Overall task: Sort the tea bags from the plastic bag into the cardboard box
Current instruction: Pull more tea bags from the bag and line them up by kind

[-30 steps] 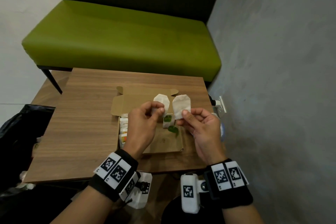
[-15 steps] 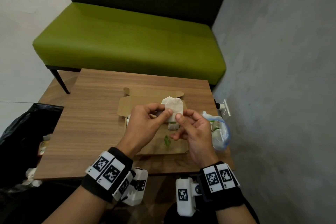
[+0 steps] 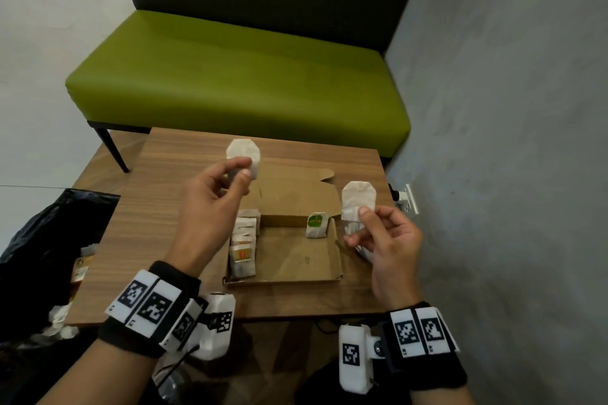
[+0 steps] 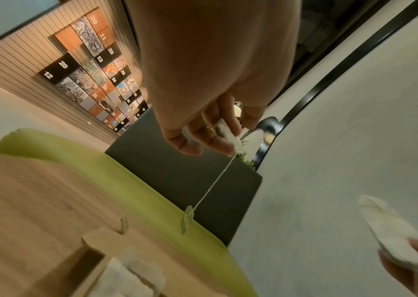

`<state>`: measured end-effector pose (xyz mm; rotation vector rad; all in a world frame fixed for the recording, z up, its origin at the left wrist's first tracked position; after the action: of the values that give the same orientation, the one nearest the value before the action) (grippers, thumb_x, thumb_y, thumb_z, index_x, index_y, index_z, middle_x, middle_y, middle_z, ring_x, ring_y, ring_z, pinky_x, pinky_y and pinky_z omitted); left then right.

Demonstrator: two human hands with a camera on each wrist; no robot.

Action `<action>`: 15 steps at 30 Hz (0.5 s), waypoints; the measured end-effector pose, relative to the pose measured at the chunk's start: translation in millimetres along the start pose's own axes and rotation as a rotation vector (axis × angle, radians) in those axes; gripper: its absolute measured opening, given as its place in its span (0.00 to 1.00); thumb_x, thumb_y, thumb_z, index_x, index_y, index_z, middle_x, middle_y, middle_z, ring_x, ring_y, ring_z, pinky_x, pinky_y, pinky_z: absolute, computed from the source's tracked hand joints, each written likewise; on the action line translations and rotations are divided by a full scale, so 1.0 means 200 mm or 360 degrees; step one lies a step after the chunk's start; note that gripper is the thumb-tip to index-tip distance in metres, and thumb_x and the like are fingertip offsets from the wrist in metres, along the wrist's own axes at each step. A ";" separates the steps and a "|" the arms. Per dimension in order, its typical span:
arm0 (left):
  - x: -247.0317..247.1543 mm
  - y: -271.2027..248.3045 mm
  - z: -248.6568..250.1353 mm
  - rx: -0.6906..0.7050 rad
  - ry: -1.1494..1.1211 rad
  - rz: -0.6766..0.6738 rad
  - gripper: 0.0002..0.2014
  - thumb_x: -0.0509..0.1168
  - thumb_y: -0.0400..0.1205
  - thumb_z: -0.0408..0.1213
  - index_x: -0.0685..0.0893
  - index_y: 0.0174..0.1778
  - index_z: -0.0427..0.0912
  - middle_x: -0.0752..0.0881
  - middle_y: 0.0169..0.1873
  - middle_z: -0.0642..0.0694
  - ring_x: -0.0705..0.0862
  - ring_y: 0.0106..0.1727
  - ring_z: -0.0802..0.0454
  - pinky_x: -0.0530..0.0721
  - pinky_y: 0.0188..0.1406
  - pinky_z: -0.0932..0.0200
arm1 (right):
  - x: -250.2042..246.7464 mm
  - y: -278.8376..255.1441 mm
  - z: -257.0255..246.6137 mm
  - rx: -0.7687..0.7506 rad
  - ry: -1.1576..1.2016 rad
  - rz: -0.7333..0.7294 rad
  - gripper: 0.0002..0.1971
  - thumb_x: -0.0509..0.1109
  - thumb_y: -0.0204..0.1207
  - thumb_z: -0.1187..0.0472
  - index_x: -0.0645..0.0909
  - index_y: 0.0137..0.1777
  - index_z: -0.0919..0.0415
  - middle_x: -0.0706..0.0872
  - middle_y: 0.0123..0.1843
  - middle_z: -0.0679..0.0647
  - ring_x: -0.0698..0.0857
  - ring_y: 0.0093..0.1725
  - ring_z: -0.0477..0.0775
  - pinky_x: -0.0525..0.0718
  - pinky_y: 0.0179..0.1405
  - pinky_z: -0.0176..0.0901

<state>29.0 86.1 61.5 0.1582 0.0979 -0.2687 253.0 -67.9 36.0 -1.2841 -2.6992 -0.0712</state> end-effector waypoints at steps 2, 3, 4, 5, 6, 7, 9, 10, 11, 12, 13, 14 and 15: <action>-0.07 0.03 0.00 0.0019 -0.0006 0.0080 0.10 0.66 0.84 0.38 0.86 0.57 0.57 0.89 0.49 0.50 0.87 0.46 0.52 0.87 0.52 0.49 | -0.02 0.01 0.01 0.0000 0.0025 0.0038 0.09 0.74 0.77 0.68 0.81 0.50 0.76 0.84 0.36 0.68 0.82 0.22 0.54 0.86 0.36 0.58; -0.10 0.04 0.00 0.0009 0.0003 0.0105 0.10 0.66 0.85 0.38 0.86 0.57 0.56 0.89 0.49 0.49 0.87 0.47 0.50 0.87 0.53 0.48 | -0.02 0.01 0.02 0.0001 0.0036 0.0039 0.09 0.74 0.77 0.68 0.81 0.50 0.75 0.84 0.37 0.68 0.82 0.22 0.53 0.86 0.36 0.57; -0.13 0.05 -0.02 -0.0009 0.0019 0.0126 0.10 0.66 0.85 0.38 0.86 0.58 0.56 0.89 0.49 0.48 0.87 0.48 0.47 0.87 0.53 0.48 | -0.02 0.00 0.02 0.0004 0.0040 0.0028 0.08 0.74 0.77 0.68 0.82 0.49 0.74 0.85 0.37 0.68 0.82 0.22 0.54 0.86 0.36 0.56; -0.17 0.06 -0.04 -0.0030 0.0048 0.0151 0.10 0.67 0.85 0.38 0.86 0.58 0.56 0.88 0.50 0.48 0.87 0.50 0.46 0.86 0.53 0.48 | -0.01 0.00 0.02 0.0008 0.0039 0.0009 0.06 0.74 0.77 0.67 0.82 0.48 0.71 0.85 0.37 0.67 0.83 0.23 0.54 0.86 0.36 0.56; -0.21 0.06 -0.06 -0.0047 0.0103 0.0175 0.10 0.67 0.85 0.39 0.86 0.58 0.56 0.88 0.50 0.49 0.86 0.50 0.46 0.86 0.52 0.50 | -0.01 -0.01 0.02 0.0014 0.0041 -0.0016 0.04 0.74 0.77 0.67 0.83 0.47 0.69 0.86 0.36 0.64 0.83 0.23 0.54 0.87 0.36 0.55; -0.25 0.06 -0.08 -0.0056 0.0191 0.0194 0.09 0.67 0.85 0.40 0.86 0.59 0.56 0.87 0.49 0.50 0.85 0.49 0.48 0.84 0.49 0.54 | 0.00 -0.02 0.03 0.0021 0.0045 -0.0043 0.02 0.73 0.77 0.67 0.84 0.45 0.67 0.87 0.35 0.61 0.83 0.23 0.54 0.87 0.36 0.55; -0.32 0.04 -0.14 -0.0094 0.0435 0.0208 0.08 0.68 0.84 0.41 0.87 0.57 0.54 0.86 0.46 0.49 0.83 0.47 0.48 0.79 0.43 0.58 | 0.03 -0.05 0.04 0.0044 0.0062 -0.0094 0.02 0.73 0.77 0.67 0.83 0.44 0.65 0.88 0.32 0.57 0.83 0.23 0.53 0.88 0.35 0.55; -0.35 0.03 -0.17 -0.0124 0.0570 0.0194 0.08 0.69 0.83 0.41 0.88 0.56 0.52 0.86 0.43 0.48 0.83 0.45 0.46 0.78 0.41 0.59 | 0.04 -0.07 0.05 0.0058 0.0081 -0.0118 0.03 0.74 0.75 0.66 0.83 0.43 0.64 0.88 0.32 0.57 0.83 0.23 0.53 0.88 0.34 0.54; -0.38 0.01 -0.19 -0.0136 0.0720 0.0171 0.07 0.69 0.83 0.40 0.89 0.56 0.50 0.86 0.41 0.48 0.83 0.43 0.48 0.78 0.39 0.60 | 0.06 -0.09 0.06 0.0072 0.0106 -0.0139 0.04 0.75 0.74 0.64 0.84 0.43 0.64 0.87 0.32 0.57 0.83 0.23 0.53 0.88 0.33 0.53; -0.40 -0.01 -0.22 -0.0134 0.0871 0.0145 0.07 0.70 0.82 0.40 0.89 0.55 0.48 0.85 0.40 0.49 0.83 0.41 0.52 0.78 0.38 0.61 | 0.08 -0.10 0.07 0.0088 0.0130 -0.0161 0.06 0.75 0.72 0.62 0.84 0.43 0.64 0.87 0.32 0.58 0.83 0.23 0.54 0.88 0.32 0.52; -0.42 -0.03 -0.25 -0.0128 0.0993 0.0130 0.08 0.70 0.82 0.39 0.90 0.55 0.47 0.86 0.40 0.49 0.83 0.40 0.55 0.79 0.39 0.59 | 0.09 -0.12 0.08 0.0102 0.0146 -0.0186 0.08 0.76 0.70 0.60 0.84 0.44 0.64 0.87 0.32 0.58 0.82 0.24 0.55 0.88 0.31 0.51; -0.44 -0.05 -0.28 -0.0143 0.1076 0.0114 0.08 0.71 0.81 0.39 0.90 0.54 0.46 0.87 0.41 0.48 0.83 0.40 0.55 0.81 0.41 0.56 | 0.12 -0.13 0.09 0.0112 0.0155 -0.0216 0.08 0.76 0.70 0.60 0.85 0.44 0.65 0.87 0.32 0.59 0.82 0.25 0.56 0.88 0.30 0.51; -0.45 -0.07 -0.31 -0.0182 0.1128 0.0080 0.08 0.71 0.80 0.39 0.90 0.53 0.46 0.88 0.43 0.47 0.84 0.41 0.54 0.83 0.44 0.53 | 0.14 -0.15 0.10 0.0118 0.0161 -0.0249 0.08 0.76 0.70 0.60 0.85 0.45 0.65 0.86 0.32 0.59 0.82 0.25 0.56 0.88 0.29 0.50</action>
<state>-65.4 106.3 8.1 0.1361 0.8097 -0.1459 210.1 -62.7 21.0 -1.0189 -2.6838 -0.0516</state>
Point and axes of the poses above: each hand's wrist, its own y-axis towards the middle knuckle, its own x-axis out of the palm, z = x × y, the point moved 6 cm from there along y, towards the middle knuckle
